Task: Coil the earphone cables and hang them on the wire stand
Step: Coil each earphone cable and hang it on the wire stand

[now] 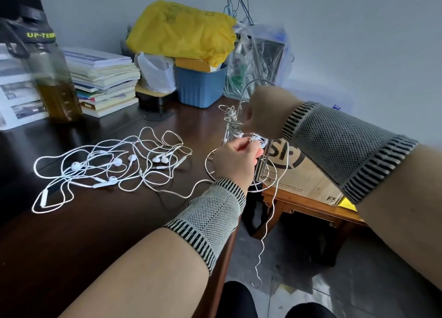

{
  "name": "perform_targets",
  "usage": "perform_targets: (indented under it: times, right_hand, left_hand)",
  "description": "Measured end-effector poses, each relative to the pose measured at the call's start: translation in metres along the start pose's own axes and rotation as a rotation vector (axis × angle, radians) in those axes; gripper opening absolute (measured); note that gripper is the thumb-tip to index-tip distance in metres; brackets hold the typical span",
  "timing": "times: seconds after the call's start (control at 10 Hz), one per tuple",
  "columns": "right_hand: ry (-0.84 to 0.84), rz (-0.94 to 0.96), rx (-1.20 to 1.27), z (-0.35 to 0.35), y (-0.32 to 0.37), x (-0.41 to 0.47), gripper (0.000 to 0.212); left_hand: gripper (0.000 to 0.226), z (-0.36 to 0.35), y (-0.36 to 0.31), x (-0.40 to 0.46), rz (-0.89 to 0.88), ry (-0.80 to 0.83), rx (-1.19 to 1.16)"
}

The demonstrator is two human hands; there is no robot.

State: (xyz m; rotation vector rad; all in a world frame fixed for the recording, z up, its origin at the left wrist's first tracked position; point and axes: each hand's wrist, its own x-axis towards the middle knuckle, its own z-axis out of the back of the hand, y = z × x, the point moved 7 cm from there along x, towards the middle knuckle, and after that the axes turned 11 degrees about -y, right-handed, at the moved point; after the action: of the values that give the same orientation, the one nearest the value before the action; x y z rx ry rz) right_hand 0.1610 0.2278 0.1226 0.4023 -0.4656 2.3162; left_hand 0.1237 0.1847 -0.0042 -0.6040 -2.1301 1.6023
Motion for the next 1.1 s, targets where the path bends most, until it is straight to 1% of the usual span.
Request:
perform_targets:
  times: [0.1, 0.2, 0.3, 0.4, 0.5, 0.6, 0.7, 0.8, 0.9, 1.1]
  right_hand:
    - [-0.043, -0.023, 0.067, 0.012, 0.003, -0.029, 0.012]
    - [-0.163, -0.024, 0.191, 0.017, -0.006, -0.041, 0.016]
    - [-0.224, -0.067, 0.303, 0.018, -0.023, -0.057, 0.015]
    - [-0.222, -0.218, 0.54, 0.003, -0.049, -0.068, 0.01]
    - [-0.169, -0.391, 0.729, -0.023, -0.069, -0.076, 0.008]
    - [-0.16, -0.416, 0.813, -0.036, -0.068, -0.082, 0.011]
    - [-0.14, -0.39, 0.782, -0.043, -0.059, -0.084, 0.011]
    - [-0.161, -0.477, 0.76, -0.052, -0.071, -0.081, 0.015]
    - [-0.114, -0.543, 0.746, -0.06, -0.077, -0.08, 0.018]
    - [-0.069, -0.593, 0.777, -0.07, -0.076, -0.079, 0.024]
  left_hand:
    - [0.029, -0.001, 0.001, 0.002, -0.004, 0.003, 0.012]
    - [0.022, -0.003, 0.004, 0.003, 0.043, 0.015, -0.024]
    - [0.009, -0.004, 0.006, 0.001, 0.104, 0.031, -0.077]
    - [0.012, -0.004, 0.007, 0.002, 0.125, 0.033, -0.093]
    - [0.011, -0.003, 0.006, 0.002, 0.113, 0.016, -0.095]
    - [0.012, -0.001, 0.007, 0.004, 0.081, -0.017, -0.047]
    - [0.01, 0.0, 0.007, 0.005, 0.071, -0.028, -0.037]
    - [0.022, 0.0, 0.006, 0.004, 0.064, -0.02, -0.032]
    - [0.023, -0.001, 0.007, 0.004, 0.074, -0.01, -0.037]
    - [0.016, -0.002, 0.002, -0.001, 0.084, 0.015, -0.063]
